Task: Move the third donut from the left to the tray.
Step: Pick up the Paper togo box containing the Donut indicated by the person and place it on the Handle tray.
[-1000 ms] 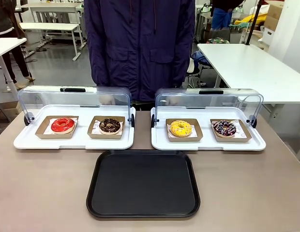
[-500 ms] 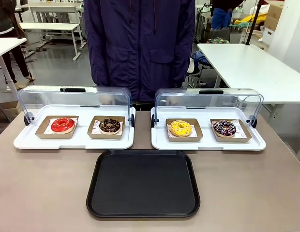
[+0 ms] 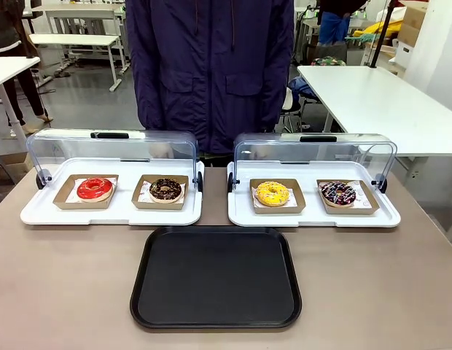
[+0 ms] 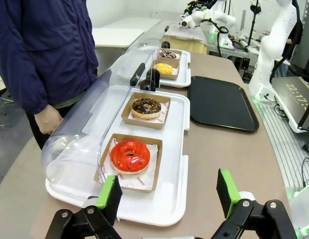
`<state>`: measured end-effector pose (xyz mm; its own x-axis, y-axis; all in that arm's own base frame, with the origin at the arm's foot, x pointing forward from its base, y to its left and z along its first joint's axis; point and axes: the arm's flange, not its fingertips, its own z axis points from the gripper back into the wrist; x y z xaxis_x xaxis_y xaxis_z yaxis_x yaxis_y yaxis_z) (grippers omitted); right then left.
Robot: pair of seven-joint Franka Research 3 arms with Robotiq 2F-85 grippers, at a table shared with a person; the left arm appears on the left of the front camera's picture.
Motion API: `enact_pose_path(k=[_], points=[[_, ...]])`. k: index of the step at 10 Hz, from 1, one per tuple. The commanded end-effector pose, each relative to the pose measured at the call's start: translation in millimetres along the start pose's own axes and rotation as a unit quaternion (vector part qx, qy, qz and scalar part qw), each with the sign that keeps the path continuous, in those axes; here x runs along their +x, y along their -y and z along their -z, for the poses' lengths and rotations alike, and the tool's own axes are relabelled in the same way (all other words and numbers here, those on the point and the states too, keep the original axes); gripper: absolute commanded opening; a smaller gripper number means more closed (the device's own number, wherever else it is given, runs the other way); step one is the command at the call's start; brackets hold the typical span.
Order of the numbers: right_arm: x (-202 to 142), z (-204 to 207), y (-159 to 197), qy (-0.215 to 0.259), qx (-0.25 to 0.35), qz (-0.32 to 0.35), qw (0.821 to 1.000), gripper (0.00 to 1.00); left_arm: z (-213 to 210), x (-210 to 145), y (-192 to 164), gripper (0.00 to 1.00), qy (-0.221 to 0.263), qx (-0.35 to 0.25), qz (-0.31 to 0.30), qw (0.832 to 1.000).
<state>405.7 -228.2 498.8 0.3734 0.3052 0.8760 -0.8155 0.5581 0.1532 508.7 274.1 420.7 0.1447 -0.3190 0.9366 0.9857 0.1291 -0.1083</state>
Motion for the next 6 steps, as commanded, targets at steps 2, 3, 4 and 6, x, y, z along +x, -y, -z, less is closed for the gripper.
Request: enact_pose_path(k=[2, 3, 4, 6], points=[[1.0, 0.9, -1.6, 0.006, 0.002, -0.003, 1.0, 1.0, 0.7, 1.6, 1.3, 1.0, -0.005, -0.002, 0.0, 1.0], [1.0, 0.9, -1.6, 0.006, 0.002, -0.003, 1.0, 1.0, 0.7, 1.6, 1.3, 1.0, -0.005, -0.002, 0.0, 1.0], [1.0, 0.9, -1.6, 0.006, 0.002, -0.003, 1.0, 1.0, 0.7, 1.6, 1.3, 1.0, -0.005, -0.002, 0.0, 1.0], [1.0, 0.9, -1.6, 0.006, 0.002, -0.003, 1.0, 1.0, 0.7, 1.6, 1.3, 1.0, -0.005, -0.002, 0.0, 1.0]])
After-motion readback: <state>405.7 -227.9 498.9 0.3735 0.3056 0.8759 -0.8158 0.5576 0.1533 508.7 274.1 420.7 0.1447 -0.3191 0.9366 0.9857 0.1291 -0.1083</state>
